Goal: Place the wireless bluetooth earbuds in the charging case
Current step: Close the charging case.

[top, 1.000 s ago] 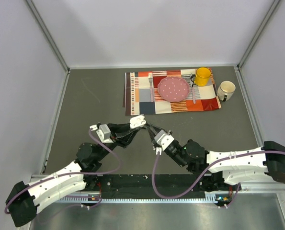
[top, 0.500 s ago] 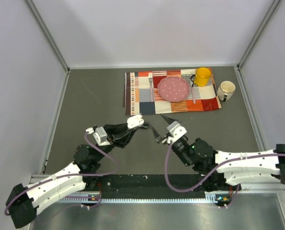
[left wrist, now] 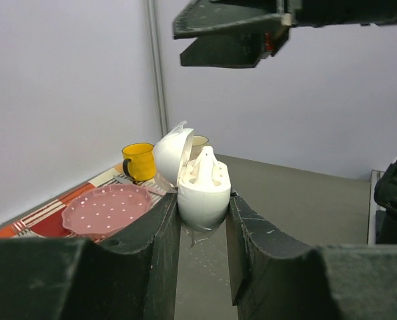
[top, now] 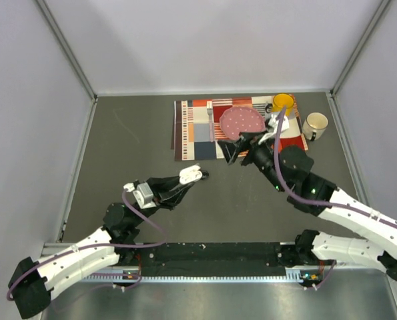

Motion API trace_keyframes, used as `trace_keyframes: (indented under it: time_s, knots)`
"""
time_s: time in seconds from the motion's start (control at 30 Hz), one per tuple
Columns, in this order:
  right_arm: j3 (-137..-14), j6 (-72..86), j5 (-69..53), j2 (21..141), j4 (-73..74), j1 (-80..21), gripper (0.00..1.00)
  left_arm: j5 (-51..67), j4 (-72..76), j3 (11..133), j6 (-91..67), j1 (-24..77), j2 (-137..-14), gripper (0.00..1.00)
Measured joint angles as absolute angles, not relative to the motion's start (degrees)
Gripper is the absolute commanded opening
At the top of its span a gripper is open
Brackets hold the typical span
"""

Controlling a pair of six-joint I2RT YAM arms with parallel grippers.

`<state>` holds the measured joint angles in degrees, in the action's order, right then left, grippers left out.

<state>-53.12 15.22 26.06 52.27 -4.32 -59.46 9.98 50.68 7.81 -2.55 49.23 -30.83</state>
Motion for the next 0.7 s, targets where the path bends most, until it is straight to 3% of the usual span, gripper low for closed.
trace_keyframes:
  time_s: [0.27,0.7]
  knots:
    - [-63.3,27.0,12.2,63.0,6.5,-52.7,0.86,15.9,49.1,7.9,-1.7,49.2,-31.4,0.0]
    - [-63.6,29.8,8.1,68.9,8.5,-52.7,0.86,22.3,47.3,9.3,-1.7,49.2,-32.6,0.0]
